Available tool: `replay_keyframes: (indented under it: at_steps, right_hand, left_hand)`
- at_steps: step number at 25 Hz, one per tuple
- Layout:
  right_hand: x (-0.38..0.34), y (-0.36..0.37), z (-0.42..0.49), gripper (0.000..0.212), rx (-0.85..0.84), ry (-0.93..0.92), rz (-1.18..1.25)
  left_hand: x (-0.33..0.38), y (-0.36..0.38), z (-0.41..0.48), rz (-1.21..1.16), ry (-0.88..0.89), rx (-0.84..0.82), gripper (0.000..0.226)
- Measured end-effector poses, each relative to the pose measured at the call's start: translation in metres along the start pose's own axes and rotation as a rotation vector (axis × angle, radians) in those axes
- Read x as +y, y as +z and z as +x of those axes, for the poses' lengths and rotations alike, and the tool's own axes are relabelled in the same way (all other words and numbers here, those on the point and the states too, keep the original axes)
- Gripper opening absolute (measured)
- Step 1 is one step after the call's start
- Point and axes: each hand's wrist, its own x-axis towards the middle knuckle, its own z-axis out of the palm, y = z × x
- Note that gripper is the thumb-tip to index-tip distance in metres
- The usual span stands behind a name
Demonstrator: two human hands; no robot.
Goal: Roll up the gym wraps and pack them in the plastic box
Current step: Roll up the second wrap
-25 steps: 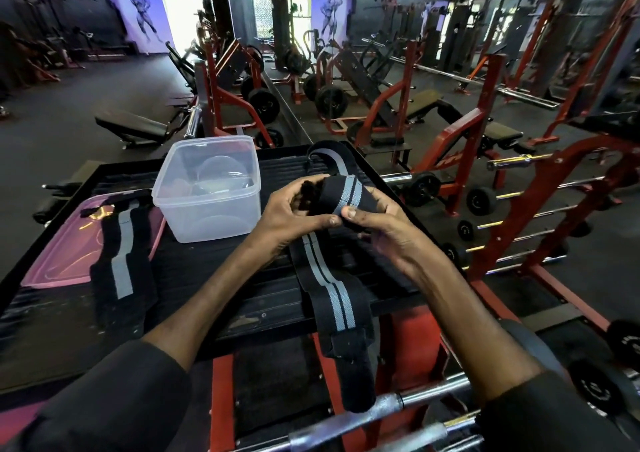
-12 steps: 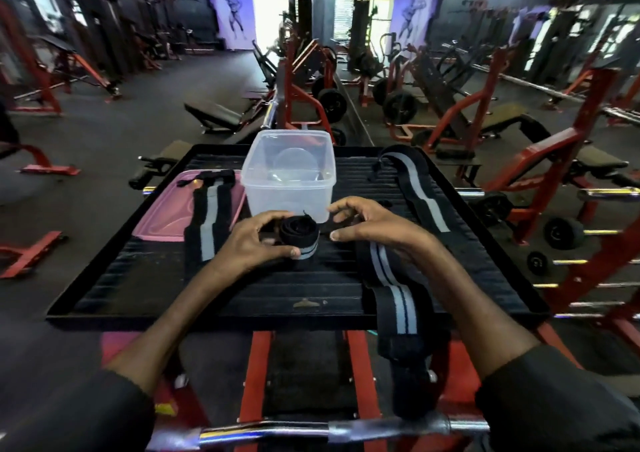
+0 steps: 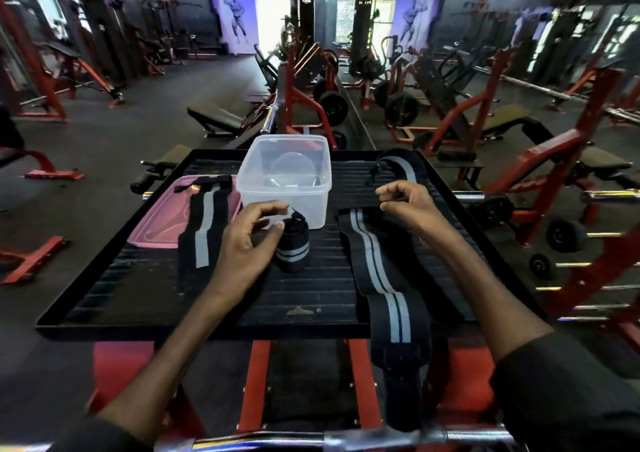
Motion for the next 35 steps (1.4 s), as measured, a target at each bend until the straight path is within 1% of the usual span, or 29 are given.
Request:
replay_keyframes:
  at_steps: [2, 4, 6, 8, 9, 10, 11, 12, 14, 16, 17, 19, 21, 24, 26, 27, 28, 29, 30, 31, 33, 35]
  right_hand:
    - [0.012, -0.008, 0.014, 0.029, -0.006, 0.035, -0.068]
    - [0.016, -0.006, 0.028, 0.030, -0.078, 0.079, -0.176]
    - [0.013, 0.003, 0.039, 0.037, -0.211, 0.078, -0.317]
    - [0.013, 0.018, 0.048, 0.044, -0.318, 0.075, -0.514]
    - [0.013, 0.023, 0.050, 0.044, -0.342, 0.076, -0.620]
    - [0.015, 0.027, 0.052, 0.043, -0.338, 0.043, -0.699]
    - [0.017, 0.027, 0.052, 0.039, -0.307, -0.030, -0.723]
    - [0.021, 0.024, 0.054, 0.034, -0.264, -0.109, -0.687]
    - [0.031, 0.008, 0.053, 0.033, -0.191, -0.232, -0.538]
    - [0.038, -0.007, 0.052, 0.034, -0.143, -0.339, -0.418]
    - [0.039, -0.012, 0.051, 0.034, -0.117, -0.376, -0.392]
    - [0.038, -0.017, 0.045, 0.033, -0.054, -0.443, -0.401]
    - [0.040, -0.020, 0.041, 0.030, -0.005, -0.481, -0.440]
    - [0.042, -0.021, 0.038, 0.027, 0.062, -0.540, -0.453]
    - [0.043, -0.023, 0.039, 0.027, 0.084, -0.562, -0.455]
    - [0.041, -0.026, 0.039, 0.028, 0.035, -0.512, -0.416]
    - [0.038, -0.031, 0.038, 0.028, -0.071, -0.385, -0.316]
    - [0.034, -0.036, 0.038, 0.028, -0.192, -0.216, -0.132]
    - [0.030, -0.042, 0.037, 0.030, -0.271, -0.071, 0.076]
    - [0.029, -0.045, 0.037, 0.031, -0.284, 0.041, 0.241]
    - [0.031, -0.044, 0.041, 0.029, -0.229, 0.181, 0.434]
    - [0.032, -0.037, 0.041, 0.029, -0.227, 0.268, 0.485]
  left_hand:
    - [0.022, 0.021, 0.001, -0.034, 0.099, -0.018, 0.023]
    - [0.035, 0.048, 0.007, -0.053, 0.126, -0.085, 0.020]
    - [0.037, 0.077, 0.018, -0.103, 0.085, -0.125, 0.021]
    - [0.031, 0.102, 0.029, -0.163, 0.024, -0.110, 0.025]
    - [0.029, 0.113, 0.034, -0.191, 0.004, -0.091, 0.027]
    - [0.028, 0.120, 0.037, -0.199, -0.008, -0.069, 0.028]
    - [0.024, 0.127, 0.042, -0.196, -0.020, -0.051, 0.028]
    - [0.019, 0.133, 0.048, -0.176, -0.031, -0.034, 0.028]
    - [0.006, 0.142, 0.061, -0.132, -0.079, -0.040, 0.029]
    - [-0.011, 0.150, 0.076, -0.089, -0.192, -0.100, 0.035]
    - [-0.020, 0.154, 0.081, -0.061, -0.239, -0.160, 0.039]
    - [-0.028, 0.158, 0.085, -0.015, -0.286, -0.300, 0.037]
    - [-0.031, 0.160, 0.086, -0.009, -0.287, -0.376, 0.030]
    - [-0.036, 0.160, 0.086, -0.066, -0.334, -0.414, 0.029]
    - [-0.040, 0.162, 0.087, -0.145, -0.349, -0.379, 0.028]
    - [-0.043, 0.162, 0.086, -0.180, -0.343, -0.346, 0.026]
    - [-0.047, 0.163, 0.085, -0.197, -0.332, -0.316, 0.026]
    - [-0.052, 0.162, 0.085, -0.215, -0.324, -0.294, 0.025]
    - [-0.054, 0.161, 0.084, -0.230, -0.320, -0.283, 0.024]
    - [-0.055, 0.160, 0.083, -0.250, -0.321, -0.276, 0.023]
    - [-0.054, 0.160, 0.083, -0.256, -0.308, -0.271, 0.023]
    - [-0.051, 0.161, 0.083, -0.237, -0.276, -0.277, 0.028]
